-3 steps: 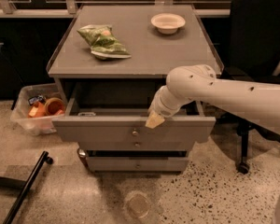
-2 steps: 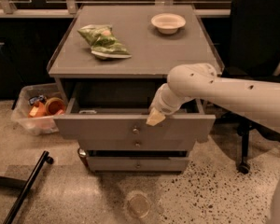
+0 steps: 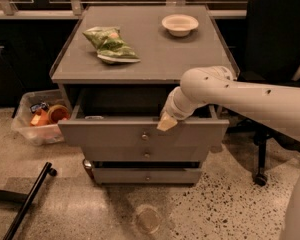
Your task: Close top drawer
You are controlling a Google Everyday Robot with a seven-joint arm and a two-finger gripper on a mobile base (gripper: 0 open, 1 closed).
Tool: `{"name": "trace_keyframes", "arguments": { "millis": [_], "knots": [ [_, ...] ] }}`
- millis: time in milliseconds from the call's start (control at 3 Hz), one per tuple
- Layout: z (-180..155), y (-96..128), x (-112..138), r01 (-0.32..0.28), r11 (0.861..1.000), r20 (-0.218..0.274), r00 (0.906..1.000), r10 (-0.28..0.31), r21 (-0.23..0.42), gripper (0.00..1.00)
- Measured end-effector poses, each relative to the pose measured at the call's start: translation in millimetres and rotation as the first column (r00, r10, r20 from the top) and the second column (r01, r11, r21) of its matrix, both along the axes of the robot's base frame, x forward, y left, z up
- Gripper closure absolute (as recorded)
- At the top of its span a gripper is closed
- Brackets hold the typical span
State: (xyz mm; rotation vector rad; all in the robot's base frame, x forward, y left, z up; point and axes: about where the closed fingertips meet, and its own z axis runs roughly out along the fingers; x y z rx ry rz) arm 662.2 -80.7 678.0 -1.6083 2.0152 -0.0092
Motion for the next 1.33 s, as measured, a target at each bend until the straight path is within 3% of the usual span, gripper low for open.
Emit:
{"name": "trace_keyframes", "arguments": {
  "millis": [333,667,1000,1333],
  "knots": [
    [9,-14,16,0.057,0.998,0.051,0.9970,-0.058,0.033,0.11],
    [17,-27,15,0.088,0.994,0.082,0.9922,-0.094,0.070,0.00],
    [13,-29,-3,0.086,0.992,0.043,0.9950,-0.090,0.090,0.00],
    [9,-28,-46,0.076,0.990,-0.021,0.9971,-0.074,0.117,0.19]
  ]
}}
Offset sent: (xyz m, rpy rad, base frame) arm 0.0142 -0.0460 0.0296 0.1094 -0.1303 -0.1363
